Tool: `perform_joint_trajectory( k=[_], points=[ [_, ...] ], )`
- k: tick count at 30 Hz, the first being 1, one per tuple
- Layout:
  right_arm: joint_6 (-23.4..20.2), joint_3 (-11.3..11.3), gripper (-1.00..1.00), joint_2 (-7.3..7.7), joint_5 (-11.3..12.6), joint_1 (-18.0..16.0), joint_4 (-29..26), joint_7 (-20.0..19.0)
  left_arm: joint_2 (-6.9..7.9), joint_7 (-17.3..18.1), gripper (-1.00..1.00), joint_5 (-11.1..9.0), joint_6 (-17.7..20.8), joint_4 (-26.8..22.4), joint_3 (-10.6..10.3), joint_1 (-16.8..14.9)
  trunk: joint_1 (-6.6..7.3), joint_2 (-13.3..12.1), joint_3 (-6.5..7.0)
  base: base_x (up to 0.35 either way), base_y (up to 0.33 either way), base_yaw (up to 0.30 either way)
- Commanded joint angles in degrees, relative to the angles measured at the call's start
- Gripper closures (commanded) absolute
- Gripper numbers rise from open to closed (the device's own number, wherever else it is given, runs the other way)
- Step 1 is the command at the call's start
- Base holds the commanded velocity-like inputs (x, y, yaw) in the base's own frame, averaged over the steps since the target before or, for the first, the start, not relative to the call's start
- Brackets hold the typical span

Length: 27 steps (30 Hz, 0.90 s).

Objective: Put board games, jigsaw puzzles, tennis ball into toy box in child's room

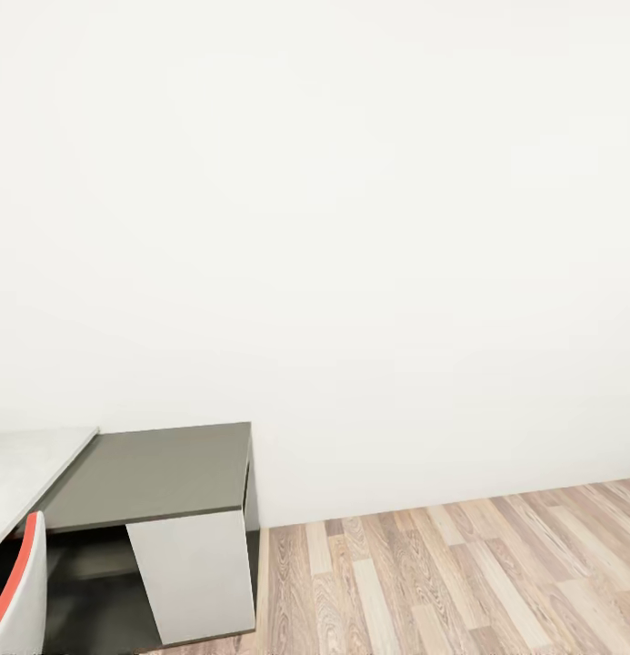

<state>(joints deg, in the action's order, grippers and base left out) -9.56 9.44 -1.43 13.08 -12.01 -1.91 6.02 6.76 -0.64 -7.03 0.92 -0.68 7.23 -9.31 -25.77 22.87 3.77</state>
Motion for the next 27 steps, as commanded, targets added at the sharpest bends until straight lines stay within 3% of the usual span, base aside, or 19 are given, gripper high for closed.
perform_joint_trajectory(
  k=[1, 9, 27],
  points=[
    [-0.3, 0.5, -1.0, 0.01, 0.2, 0.0, 0.3, 0.3, -0.12, -0.9, -1.0, 0.2, -0.1, 0.0, 0.2, 0.1, -0.02, 0.0, -0.12, 0.0, 0.0, 0.0],
    [0.0, 0.5, -1.0, 0.14, -0.4, 0.1, 1.2, 0.5, -1.19, -2.5, -1.0, 1.4, -0.5, 0.0, 0.2, 0.5, -0.02, 0.0, -0.87, 0.0, 0.0, 0.0],
    [5.1, 0.4, -1.0, 1.84, -0.5, 3.1, 1.3, 3.8, -1.5, -2.6, -1.0, 2.4, -2.6, -0.6, 0.6, 2.3, -0.02, 0.0, -2.57, 0.0, 0.0, 0.0]
  ],
)
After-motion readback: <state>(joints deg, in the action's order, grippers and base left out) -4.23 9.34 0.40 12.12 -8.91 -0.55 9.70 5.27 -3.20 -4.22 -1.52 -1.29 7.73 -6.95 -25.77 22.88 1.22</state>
